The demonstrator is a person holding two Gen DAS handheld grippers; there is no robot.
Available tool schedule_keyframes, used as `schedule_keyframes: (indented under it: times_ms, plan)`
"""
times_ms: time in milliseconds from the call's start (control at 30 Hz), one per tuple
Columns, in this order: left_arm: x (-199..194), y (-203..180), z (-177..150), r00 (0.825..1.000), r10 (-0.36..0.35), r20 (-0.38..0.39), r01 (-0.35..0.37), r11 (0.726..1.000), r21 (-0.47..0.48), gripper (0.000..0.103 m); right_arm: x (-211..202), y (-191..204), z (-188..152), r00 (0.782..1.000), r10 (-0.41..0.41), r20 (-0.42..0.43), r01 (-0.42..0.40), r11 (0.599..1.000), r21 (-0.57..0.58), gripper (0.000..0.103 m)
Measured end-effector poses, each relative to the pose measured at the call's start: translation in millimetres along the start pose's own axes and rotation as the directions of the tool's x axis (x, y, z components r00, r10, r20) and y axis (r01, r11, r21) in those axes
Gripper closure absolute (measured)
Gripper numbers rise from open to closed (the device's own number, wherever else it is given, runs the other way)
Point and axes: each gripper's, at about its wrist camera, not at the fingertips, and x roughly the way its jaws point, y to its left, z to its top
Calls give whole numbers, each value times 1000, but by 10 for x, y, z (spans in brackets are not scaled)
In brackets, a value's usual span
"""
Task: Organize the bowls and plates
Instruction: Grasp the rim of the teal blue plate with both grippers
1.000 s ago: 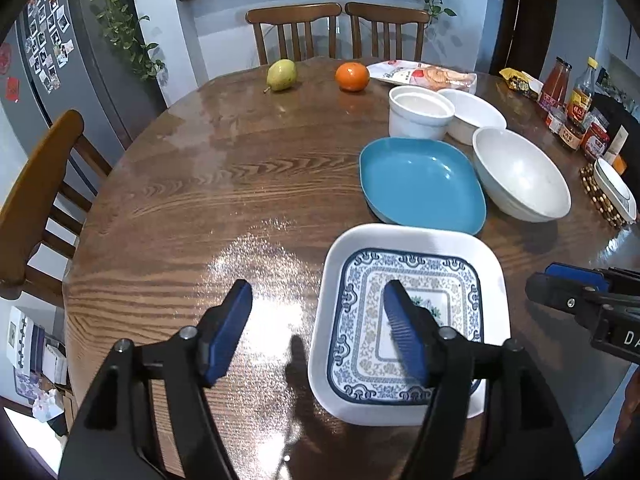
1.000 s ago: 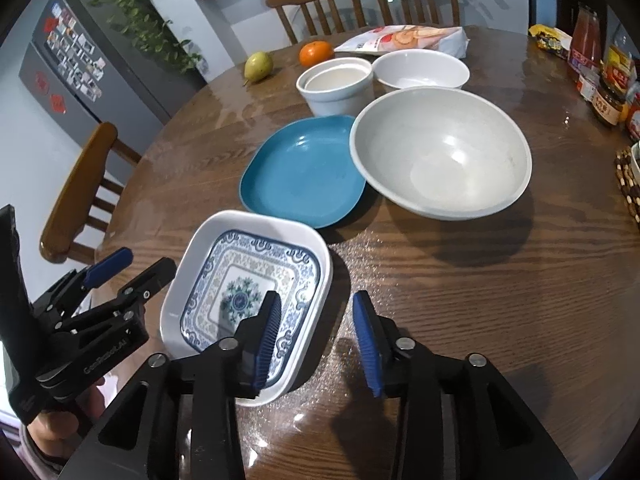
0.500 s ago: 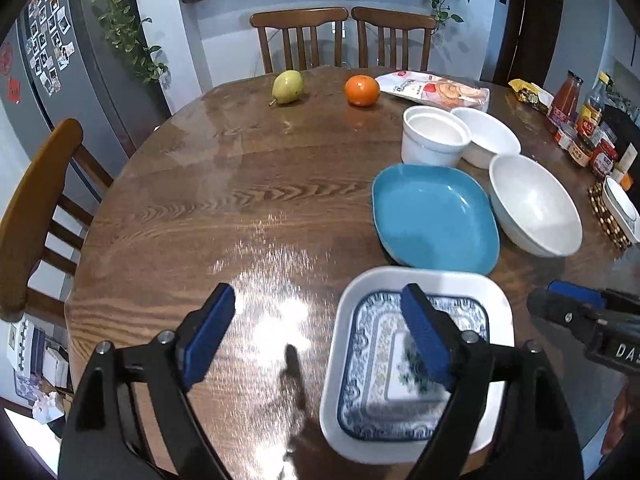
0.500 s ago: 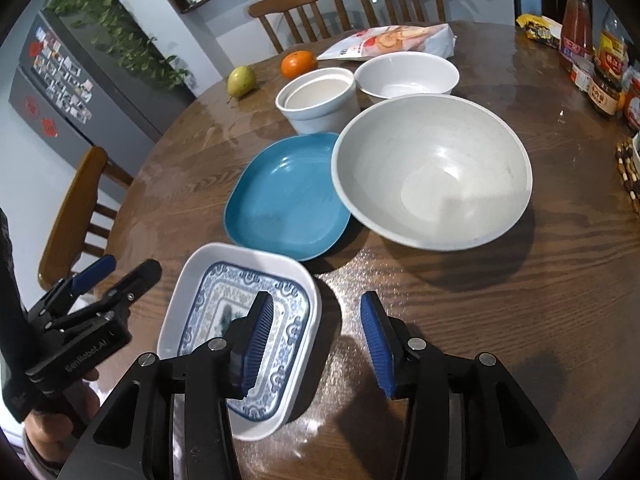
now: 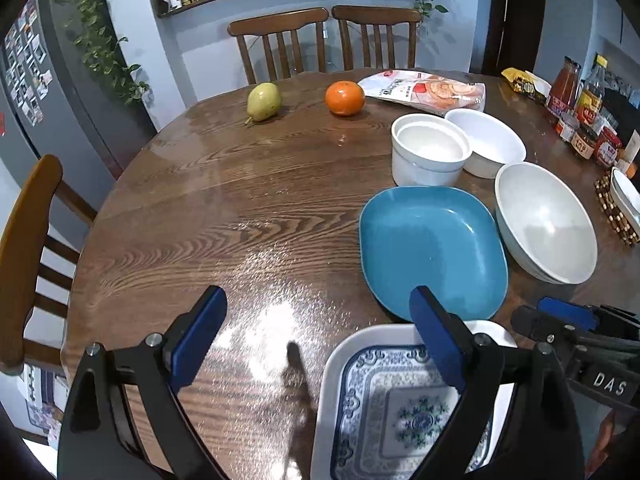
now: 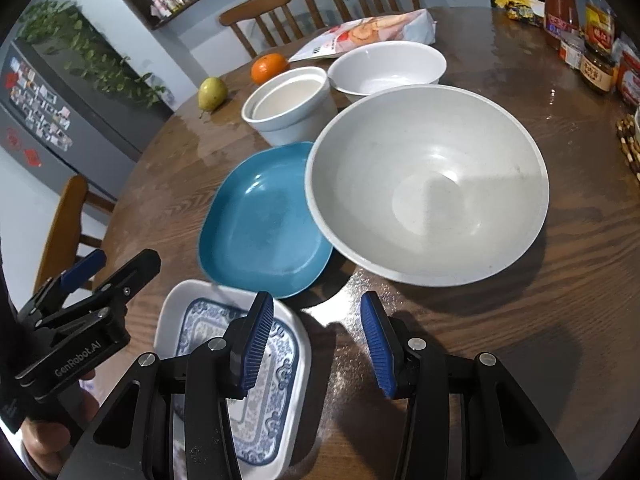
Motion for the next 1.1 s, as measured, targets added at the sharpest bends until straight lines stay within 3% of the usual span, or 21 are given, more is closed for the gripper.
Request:
schedule_keyframes:
  times_ms: [233, 367, 467, 567, 600, 633, 733, 800, 967, 1100]
  plan:
    - [277, -96, 99, 999, -29, -33, 30, 999, 34, 11, 154, 26, 47, 998, -63, 24, 63, 998, 21, 57]
    - [470, -110, 142, 996, -43, -74, 46, 998, 42, 16, 237, 74, 79, 994, -98, 43, 98, 995, 15, 57]
    - [592, -116, 160, 992, -65, -105, 70, 997, 42, 26, 325, 103, 85, 994, -109, 32, 108, 994, 5, 57]
    - [679, -118, 155, 990, -73, -124, 79, 996, 47, 45, 357, 140, 85, 992, -118, 38, 119, 993, -18, 57]
    - [713, -114, 153, 988, -82, -134, 88, 995, 46, 56, 362, 153, 90, 992, -117, 39, 118, 993, -26, 58]
    - [742, -113, 154, 986, -90, -142, 97, 994, 44, 64, 370, 163, 94, 992, -117, 39, 118, 993, -33, 63]
    - [773, -120, 162, 979, -136, -151, 143, 989, 34, 74, 400, 206, 104, 992, -122, 40, 124, 991, -57, 77]
    - [782, -142, 177, 974, -167, -153, 175, 984, 37, 87, 412, 243, 98, 991, -128, 38, 131, 989, -74, 79]
    - [801, -118, 205, 970, -188, -155, 193, 981, 23, 91, 431, 269, 110, 993, -116, 35, 119, 989, -91, 83]
    - [784, -36, 218, 969, -200, -144, 201, 980, -12, 94, 408, 209, 122, 998, -59, 38, 61, 996, -65, 86]
